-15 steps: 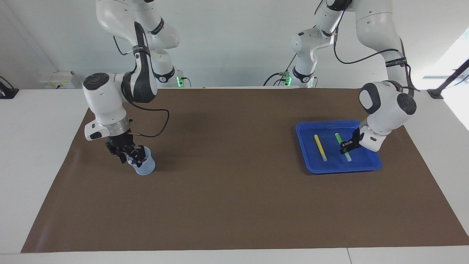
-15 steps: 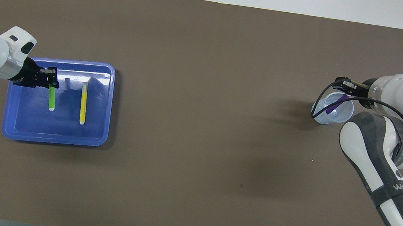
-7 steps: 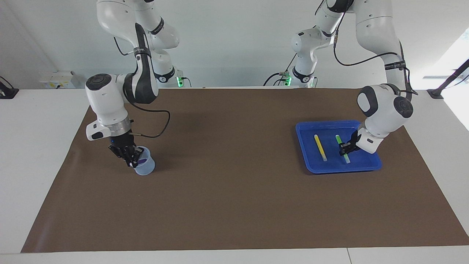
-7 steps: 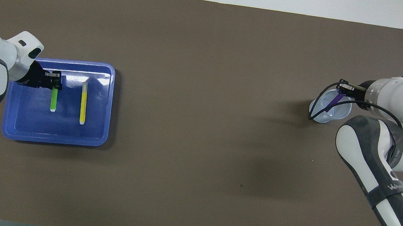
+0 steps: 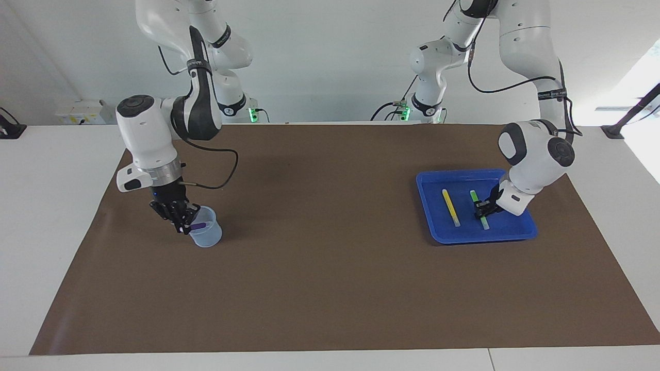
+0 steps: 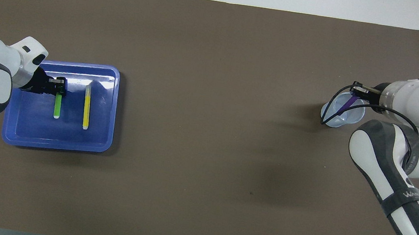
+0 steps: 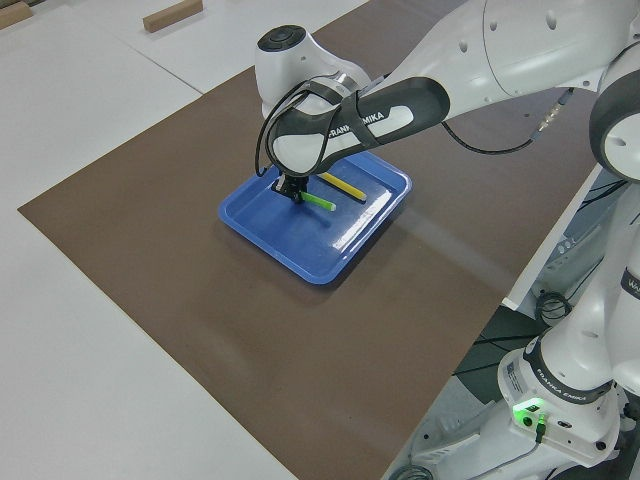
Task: Right arm passes pens to left for tray arrangement
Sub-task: 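Pull the purple pen from the cup with the right gripper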
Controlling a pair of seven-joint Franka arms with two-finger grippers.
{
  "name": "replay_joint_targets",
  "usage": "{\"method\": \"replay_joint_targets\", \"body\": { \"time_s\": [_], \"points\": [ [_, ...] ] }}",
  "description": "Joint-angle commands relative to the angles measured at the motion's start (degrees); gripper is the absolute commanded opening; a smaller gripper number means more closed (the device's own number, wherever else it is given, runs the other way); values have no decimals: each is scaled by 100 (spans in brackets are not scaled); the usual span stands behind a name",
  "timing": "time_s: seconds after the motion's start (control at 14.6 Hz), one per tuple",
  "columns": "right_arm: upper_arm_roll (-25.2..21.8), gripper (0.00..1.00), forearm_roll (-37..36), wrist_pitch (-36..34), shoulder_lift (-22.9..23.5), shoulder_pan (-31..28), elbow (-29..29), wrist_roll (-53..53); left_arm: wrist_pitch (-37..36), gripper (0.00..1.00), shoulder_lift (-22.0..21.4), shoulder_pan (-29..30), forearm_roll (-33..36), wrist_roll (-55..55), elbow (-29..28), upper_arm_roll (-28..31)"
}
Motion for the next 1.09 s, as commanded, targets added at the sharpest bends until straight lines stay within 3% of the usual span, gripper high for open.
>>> {"method": "replay_joint_targets", "body": {
  "time_s": [0.0, 0.34, 0.55, 0.75, 1.02],
  "points": [
    [64, 0, -98, -853, -436, -36, 287, -9, 119, 100, -43, 0, 128, 48, -97, 0],
    [459, 0, 129, -1918, -658, -36, 936, 105, -47, 100, -52, 9, 120, 65, -27, 0],
    [784, 0, 892, -1981, -596, -19, 1131, 850, -704, 100, -131, 9, 111, 65, 350, -26],
    [1205, 0, 1412, -1877, -456, 8, 1306, 2446, -1934, 100, -184, -78, 49, -5, 1227, -70],
    [1882, 0, 1483, -1885, -52, 8, 1983, 4566, -3060, 100, -368, -131, -241, -328, 2055, -114]
  ]
}}
